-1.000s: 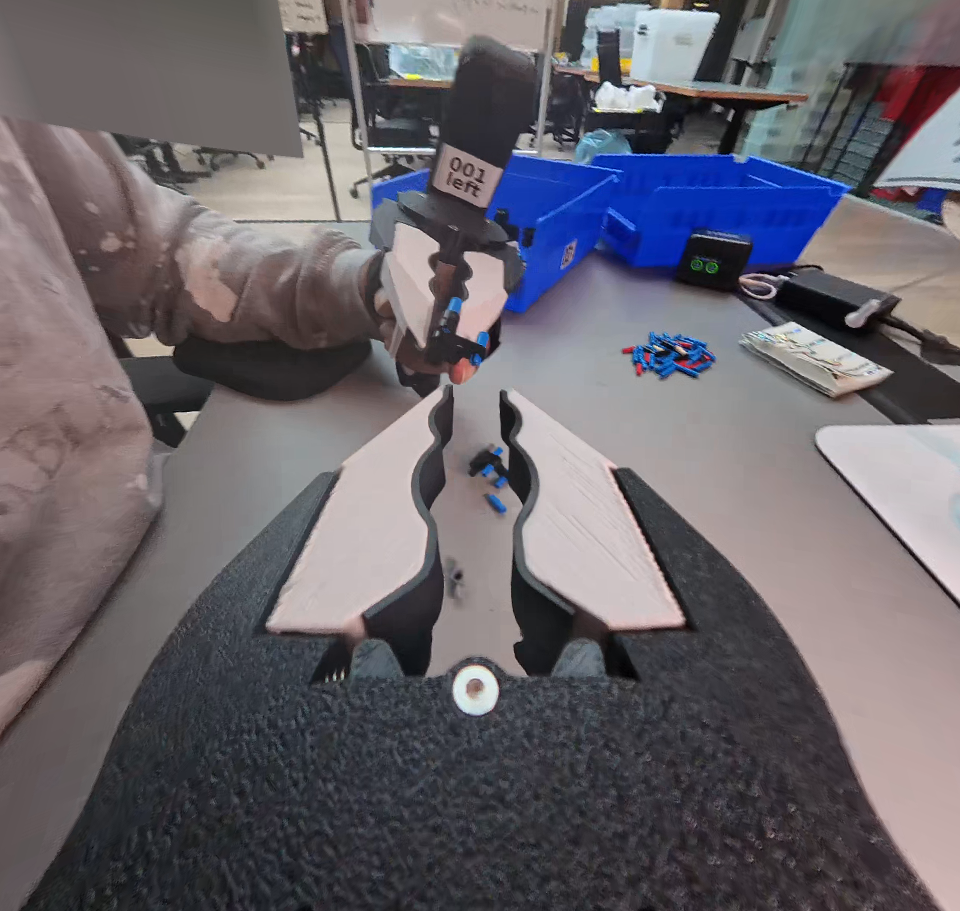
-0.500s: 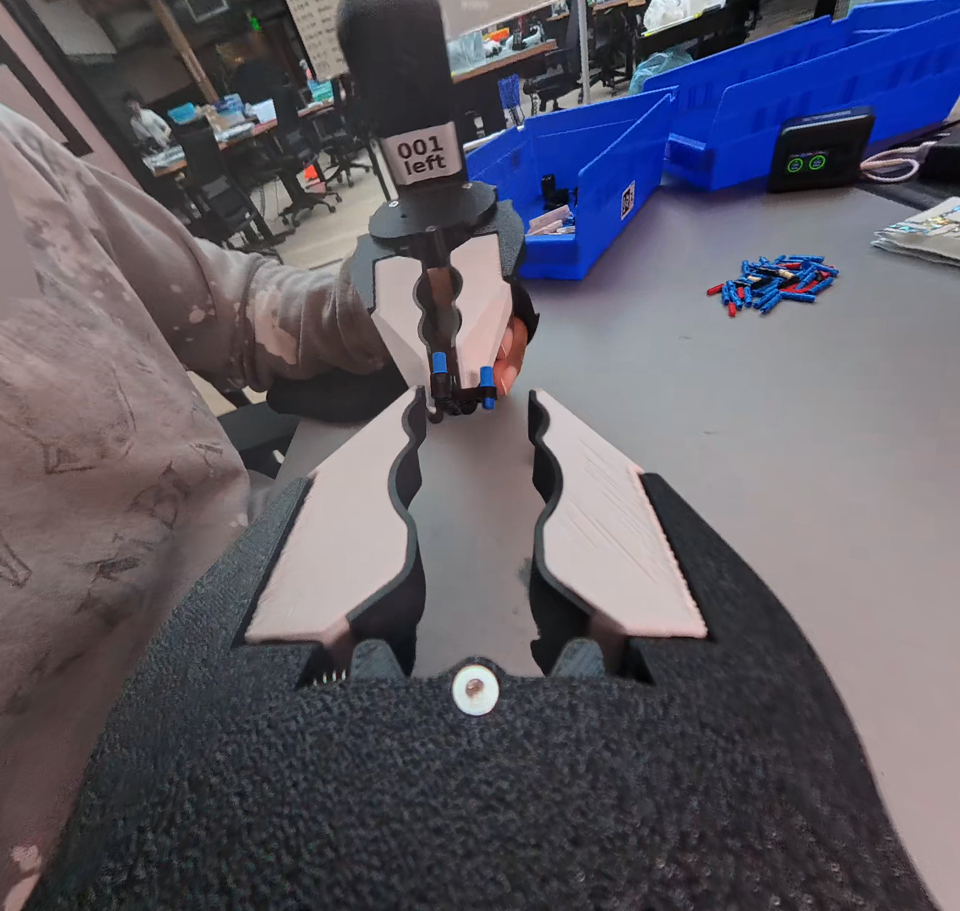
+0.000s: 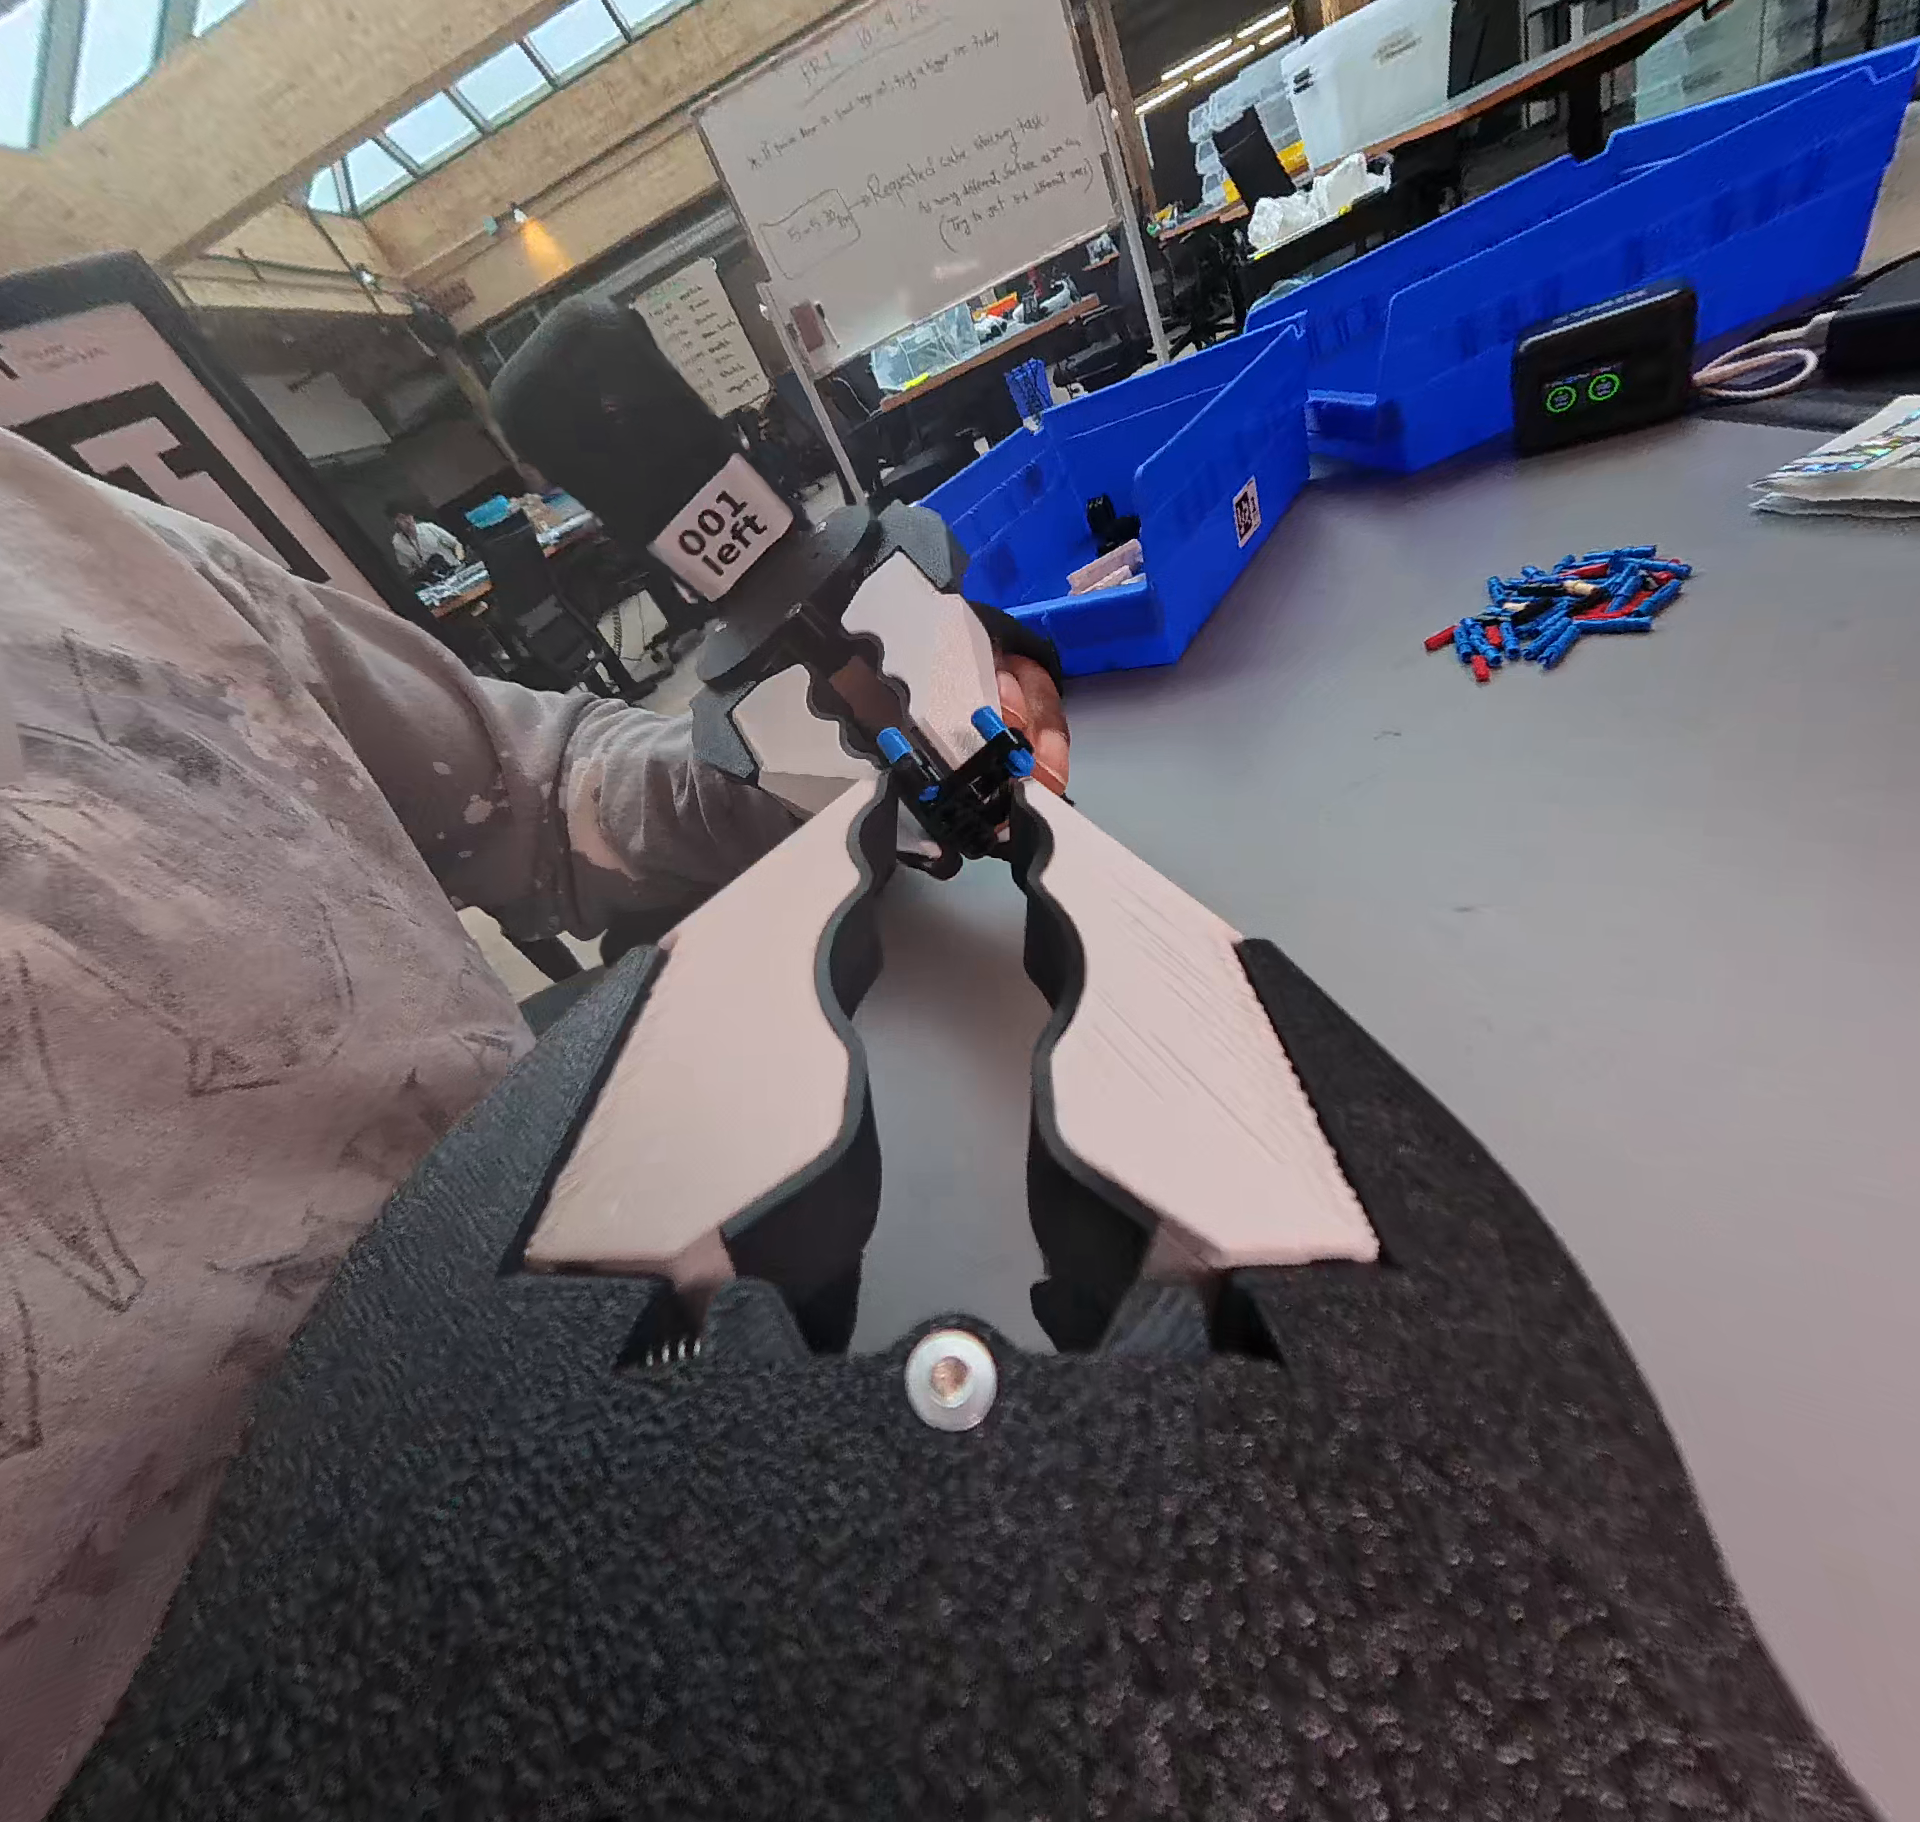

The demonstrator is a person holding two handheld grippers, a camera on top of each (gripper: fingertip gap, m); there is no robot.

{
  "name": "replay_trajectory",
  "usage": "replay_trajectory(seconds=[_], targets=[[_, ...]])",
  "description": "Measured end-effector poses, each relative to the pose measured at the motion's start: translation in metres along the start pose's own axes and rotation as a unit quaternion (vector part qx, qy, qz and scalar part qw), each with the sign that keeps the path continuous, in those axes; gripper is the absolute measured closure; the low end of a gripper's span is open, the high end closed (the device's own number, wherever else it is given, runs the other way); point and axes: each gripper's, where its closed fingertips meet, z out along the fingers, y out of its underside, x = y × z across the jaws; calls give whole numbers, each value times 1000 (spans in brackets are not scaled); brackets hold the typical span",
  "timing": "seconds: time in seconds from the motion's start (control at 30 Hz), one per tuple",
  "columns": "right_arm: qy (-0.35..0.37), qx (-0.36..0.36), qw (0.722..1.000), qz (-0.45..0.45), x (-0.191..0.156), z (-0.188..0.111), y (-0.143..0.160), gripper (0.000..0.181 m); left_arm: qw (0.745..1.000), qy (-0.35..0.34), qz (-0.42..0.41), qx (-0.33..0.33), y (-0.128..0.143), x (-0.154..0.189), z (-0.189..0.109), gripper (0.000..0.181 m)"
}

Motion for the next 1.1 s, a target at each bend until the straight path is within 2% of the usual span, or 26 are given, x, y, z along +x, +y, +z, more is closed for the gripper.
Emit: replay_trajectory(seconds=[0.13,0.2,0.3,0.57,0.8,0.93,1.0,1.03,1.1], targets=[[29,-9,997,-71,3,-7,-6,172,989,69,-121,39,-8,1,-8,157],[65,-31,989,-129,9,-12,-5,172,975,86,-194,65,-12,-8,-14,159],[86,-52,979,-179,8,-8,3,172,955,92,-275,59,-6,-16,-12,164],[199,-92,928,-301,25,-2,8,172,945,58,-321,33,4,-26,-8,174],[313,-136,847,-408,37,-2,6,172,928,30,-369,34,9,-35,-5,177],[325,-141,816,-456,36,0,5,172,921,26,-387,38,11,-38,-6,178],[306,-129,819,-469,32,2,4,171,919,40,-389,43,8,-36,-8,179],[284,-120,831,-464,28,2,5,171,919,52,-388,47,5,-35,-10,179],[227,-103,873,-419,20,2,6,162,920,79,-380,51,1,-29,-12,179]])
